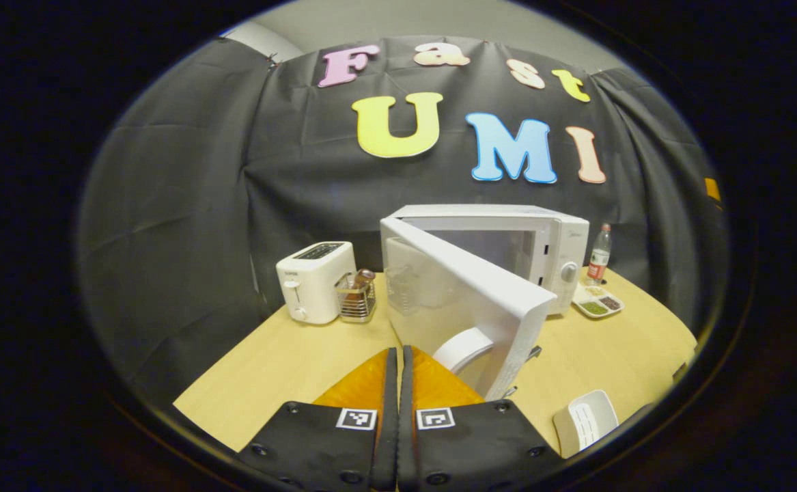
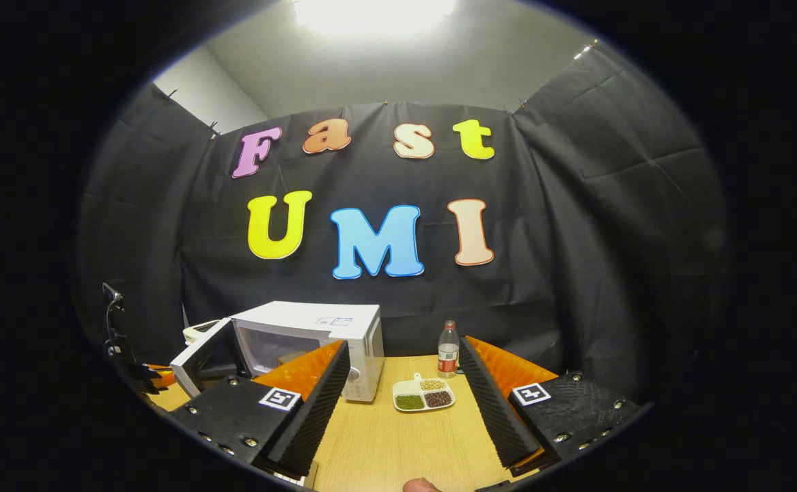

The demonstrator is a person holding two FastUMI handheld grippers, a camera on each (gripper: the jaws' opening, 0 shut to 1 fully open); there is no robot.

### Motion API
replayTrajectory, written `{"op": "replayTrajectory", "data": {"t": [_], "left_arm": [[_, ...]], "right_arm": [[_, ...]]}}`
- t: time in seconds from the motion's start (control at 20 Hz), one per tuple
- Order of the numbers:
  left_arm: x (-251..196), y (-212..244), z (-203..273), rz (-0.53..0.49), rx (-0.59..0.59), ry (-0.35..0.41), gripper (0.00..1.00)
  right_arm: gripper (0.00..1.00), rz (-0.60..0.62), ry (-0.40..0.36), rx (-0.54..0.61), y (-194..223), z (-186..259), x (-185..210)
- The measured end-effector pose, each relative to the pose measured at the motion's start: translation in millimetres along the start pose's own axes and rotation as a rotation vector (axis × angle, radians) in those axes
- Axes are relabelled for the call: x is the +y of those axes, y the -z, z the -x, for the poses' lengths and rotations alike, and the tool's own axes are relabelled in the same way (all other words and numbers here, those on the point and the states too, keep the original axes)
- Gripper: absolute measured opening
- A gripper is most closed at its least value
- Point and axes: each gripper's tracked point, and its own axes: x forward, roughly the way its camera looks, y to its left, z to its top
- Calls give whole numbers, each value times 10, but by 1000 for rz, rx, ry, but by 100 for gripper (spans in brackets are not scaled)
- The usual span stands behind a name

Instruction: Open the microwave oven with the left hand, put the food in, and close the microwave oven.

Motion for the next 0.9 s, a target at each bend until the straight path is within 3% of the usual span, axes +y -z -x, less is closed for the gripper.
{"op": "replayTrajectory", "data": {"t": [0.2, 0.9], "left_arm": [[-250, -66, -107, -35, -1, 37, 7], [-1023, -375, -737, -86, -18, 270, 7]], "right_arm": [[97, -8, 10, 11, 41, 22, -59], [97, -12, 92, 50, 141, -254, 27]]}}
